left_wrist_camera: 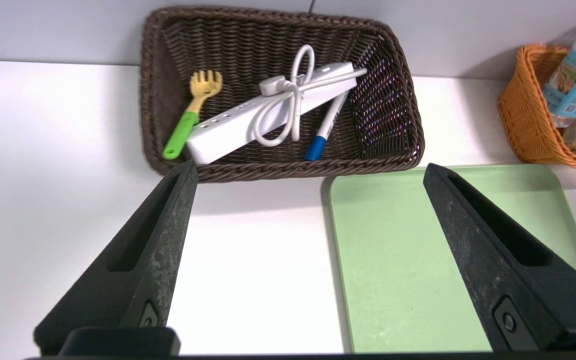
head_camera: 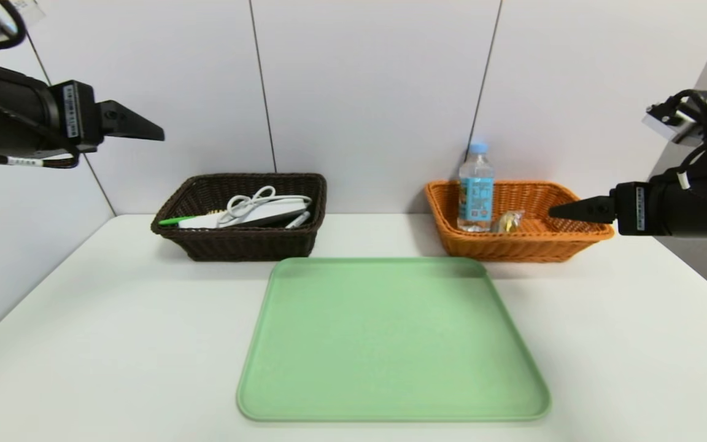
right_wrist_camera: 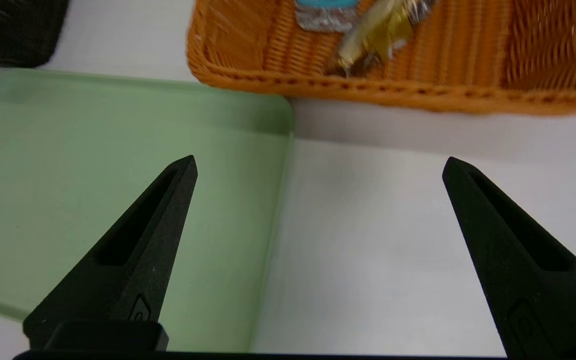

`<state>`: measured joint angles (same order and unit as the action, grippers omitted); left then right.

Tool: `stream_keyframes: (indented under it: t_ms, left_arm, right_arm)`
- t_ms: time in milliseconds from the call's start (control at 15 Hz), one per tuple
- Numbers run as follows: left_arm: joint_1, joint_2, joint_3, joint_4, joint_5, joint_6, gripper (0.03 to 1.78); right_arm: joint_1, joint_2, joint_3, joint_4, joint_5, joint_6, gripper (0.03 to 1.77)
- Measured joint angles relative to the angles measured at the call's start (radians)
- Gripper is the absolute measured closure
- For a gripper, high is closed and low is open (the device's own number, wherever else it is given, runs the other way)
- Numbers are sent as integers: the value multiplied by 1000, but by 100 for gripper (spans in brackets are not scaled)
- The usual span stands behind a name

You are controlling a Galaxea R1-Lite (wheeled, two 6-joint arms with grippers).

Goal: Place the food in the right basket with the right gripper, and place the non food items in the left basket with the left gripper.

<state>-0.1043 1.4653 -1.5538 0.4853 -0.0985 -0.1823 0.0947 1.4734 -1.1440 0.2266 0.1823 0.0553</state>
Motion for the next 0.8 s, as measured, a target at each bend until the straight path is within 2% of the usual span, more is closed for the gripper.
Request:
stream_keyframes:
  t_ms: [133,267,333,600,800]
  left_arm:
    - [-1,-93,40,39,63,1,19]
    - [-1,-196,111,70,99,1,17]
    - [-2,-254,159,80,123,1,16]
    - [13,-489,380,92,251,-1,14]
    - [67,-679,541,91,272,-2,14]
  right_arm:
    - [5,-45,94,-190,53,-95,10]
    - [10,-103,186,-347,63,-167,10]
    - [11,-146,224,-388,51,-183,10]
    - [8,-316,348,-399,-35,-190,10]
    - [-16,-466,493,-408,-110,-191,10]
